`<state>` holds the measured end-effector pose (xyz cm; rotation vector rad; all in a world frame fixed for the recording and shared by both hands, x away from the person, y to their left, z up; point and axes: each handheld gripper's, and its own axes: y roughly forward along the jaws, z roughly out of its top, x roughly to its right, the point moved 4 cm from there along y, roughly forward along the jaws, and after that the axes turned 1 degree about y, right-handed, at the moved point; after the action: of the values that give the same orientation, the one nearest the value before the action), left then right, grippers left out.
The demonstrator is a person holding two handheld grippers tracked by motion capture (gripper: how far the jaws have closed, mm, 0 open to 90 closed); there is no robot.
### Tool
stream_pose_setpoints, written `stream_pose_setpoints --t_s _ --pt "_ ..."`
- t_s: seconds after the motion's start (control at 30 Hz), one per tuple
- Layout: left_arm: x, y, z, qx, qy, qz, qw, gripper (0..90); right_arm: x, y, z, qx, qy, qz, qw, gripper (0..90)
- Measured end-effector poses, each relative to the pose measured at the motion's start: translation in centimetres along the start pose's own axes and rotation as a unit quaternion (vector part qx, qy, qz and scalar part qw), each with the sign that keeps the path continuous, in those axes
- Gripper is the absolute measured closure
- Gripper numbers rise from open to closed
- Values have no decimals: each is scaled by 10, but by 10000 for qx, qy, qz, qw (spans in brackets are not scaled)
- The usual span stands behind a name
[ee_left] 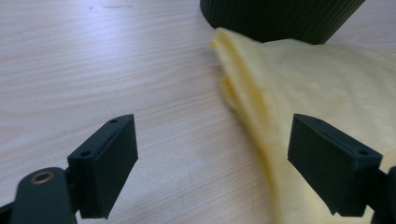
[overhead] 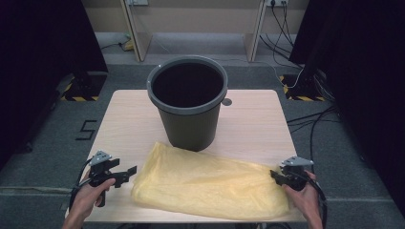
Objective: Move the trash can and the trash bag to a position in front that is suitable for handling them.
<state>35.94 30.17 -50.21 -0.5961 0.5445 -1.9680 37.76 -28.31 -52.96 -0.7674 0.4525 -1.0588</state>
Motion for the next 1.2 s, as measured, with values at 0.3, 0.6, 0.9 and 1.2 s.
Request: stream_pose_setpoints --t_s 0.3,0.6,0.9,1.2 --pt "-13 12 -17 -212 -27 177 9996 155 21 -25 -16 -73 208 -307 9993 358" --pt "-22 18 -30 -351 63 381 9986 155 5 -57 23 619 100 -330 9975 199" --pt "-24 22 -40 -340 430 625 9965 151 -67 -44 67 836 -413 532 9942 184" --pt "-22 22 -41 -385 543 719 9952 145 -135 -5 101 606 -730 1080 9896 183"
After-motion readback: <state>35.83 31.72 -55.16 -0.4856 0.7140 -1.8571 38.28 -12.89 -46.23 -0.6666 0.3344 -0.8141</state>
